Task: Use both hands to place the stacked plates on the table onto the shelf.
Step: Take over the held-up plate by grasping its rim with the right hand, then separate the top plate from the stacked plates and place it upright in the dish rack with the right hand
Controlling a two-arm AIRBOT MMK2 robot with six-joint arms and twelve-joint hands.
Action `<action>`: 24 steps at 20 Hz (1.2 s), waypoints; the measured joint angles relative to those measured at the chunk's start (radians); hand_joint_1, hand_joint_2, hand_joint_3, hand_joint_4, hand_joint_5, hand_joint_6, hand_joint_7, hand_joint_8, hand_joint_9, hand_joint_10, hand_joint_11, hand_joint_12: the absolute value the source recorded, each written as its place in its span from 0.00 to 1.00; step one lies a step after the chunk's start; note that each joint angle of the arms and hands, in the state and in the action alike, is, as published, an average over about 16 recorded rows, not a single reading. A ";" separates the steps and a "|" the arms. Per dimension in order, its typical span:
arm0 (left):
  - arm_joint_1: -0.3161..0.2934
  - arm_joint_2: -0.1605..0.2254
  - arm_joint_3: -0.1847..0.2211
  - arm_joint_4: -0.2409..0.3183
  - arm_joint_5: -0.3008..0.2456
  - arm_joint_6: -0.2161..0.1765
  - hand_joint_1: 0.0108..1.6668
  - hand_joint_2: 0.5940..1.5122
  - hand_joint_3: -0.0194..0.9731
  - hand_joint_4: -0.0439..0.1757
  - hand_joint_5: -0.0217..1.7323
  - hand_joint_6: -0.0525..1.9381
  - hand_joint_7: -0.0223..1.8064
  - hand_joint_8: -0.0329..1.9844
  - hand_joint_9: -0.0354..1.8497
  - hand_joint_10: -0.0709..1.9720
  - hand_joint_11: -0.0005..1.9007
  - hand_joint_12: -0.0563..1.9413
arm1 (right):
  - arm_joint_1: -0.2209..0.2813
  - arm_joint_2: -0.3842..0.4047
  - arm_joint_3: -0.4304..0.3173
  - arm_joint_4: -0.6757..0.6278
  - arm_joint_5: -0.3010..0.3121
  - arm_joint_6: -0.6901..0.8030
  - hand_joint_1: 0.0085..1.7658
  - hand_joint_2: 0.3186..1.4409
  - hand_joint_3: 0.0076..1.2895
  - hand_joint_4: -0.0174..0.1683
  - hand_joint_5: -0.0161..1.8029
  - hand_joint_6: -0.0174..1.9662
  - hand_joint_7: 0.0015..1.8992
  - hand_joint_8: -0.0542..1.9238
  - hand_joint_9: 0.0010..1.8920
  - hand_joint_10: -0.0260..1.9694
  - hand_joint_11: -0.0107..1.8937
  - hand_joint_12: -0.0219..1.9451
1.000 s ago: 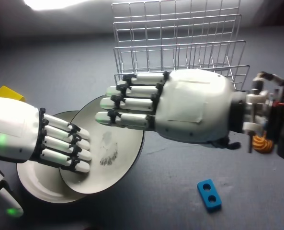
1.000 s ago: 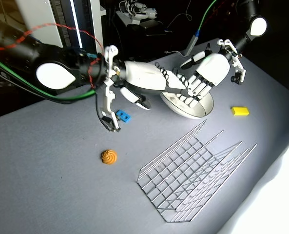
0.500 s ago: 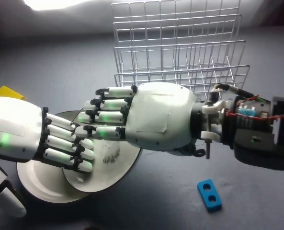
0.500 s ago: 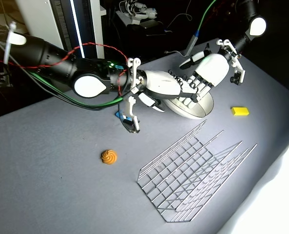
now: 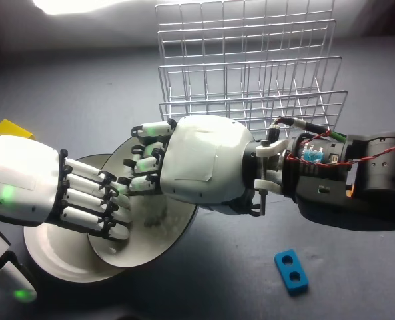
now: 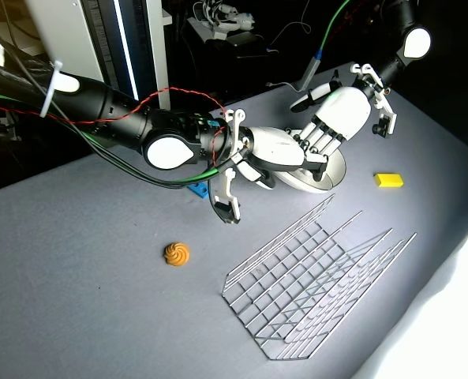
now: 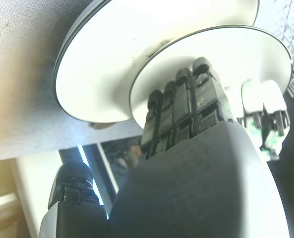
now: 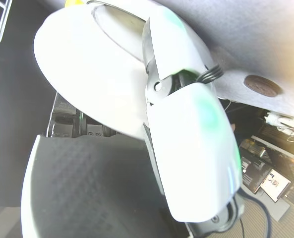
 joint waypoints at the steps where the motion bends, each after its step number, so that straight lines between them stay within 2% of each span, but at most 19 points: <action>1: 0.000 0.000 0.000 0.000 0.000 0.000 0.00 0.57 0.03 0.18 0.07 0.03 0.05 0.01 0.06 0.04 0.02 0.05 | 0.000 -0.005 0.005 0.000 0.003 -0.001 0.77 0.72 0.00 0.11 0.23 0.02 0.21 0.03 0.24 0.02 0.09 0.52; 3: 0.000 0.000 0.000 0.000 -0.001 0.000 0.00 0.57 0.03 0.18 0.07 0.03 0.05 0.01 0.06 0.04 0.02 0.05 | 0.000 -0.013 0.013 -0.001 0.011 -0.002 0.77 0.71 0.00 0.11 0.27 0.05 0.26 0.05 0.28 0.04 0.13 0.56; 6: -0.003 0.001 0.000 0.001 -0.003 0.000 0.00 0.57 0.03 0.18 0.07 0.03 0.05 0.01 0.06 0.04 0.02 0.05 | 0.000 -0.018 0.019 -0.002 0.027 -0.003 0.78 0.70 0.00 0.10 0.32 0.12 0.32 0.10 0.33 0.13 0.19 0.62; 12: -0.027 0.002 0.006 0.008 -0.007 -0.001 0.00 0.57 0.03 0.18 0.07 0.03 0.06 0.02 0.06 0.04 0.02 0.05 | 0.004 -0.019 0.019 -0.005 0.059 -0.006 0.78 0.66 0.00 0.09 0.40 0.29 0.41 0.23 0.41 0.34 0.32 0.64; 18: -0.083 0.012 0.024 0.016 -0.015 -0.012 0.00 0.58 0.03 0.20 0.07 0.03 0.07 0.02 0.06 0.04 0.02 0.05 | 0.021 -0.011 0.008 -0.005 0.069 -0.007 0.78 0.61 0.00 0.09 0.43 0.44 0.46 0.36 0.45 0.54 0.40 0.67; 24: -0.149 0.030 0.056 0.023 -0.024 -0.035 0.00 0.58 0.03 0.21 0.08 0.03 0.07 0.02 0.06 0.04 0.02 0.06 | 0.055 0.019 -0.035 -0.004 0.047 -0.006 0.78 0.59 0.00 0.10 0.47 0.46 0.49 0.41 0.48 0.59 0.42 0.66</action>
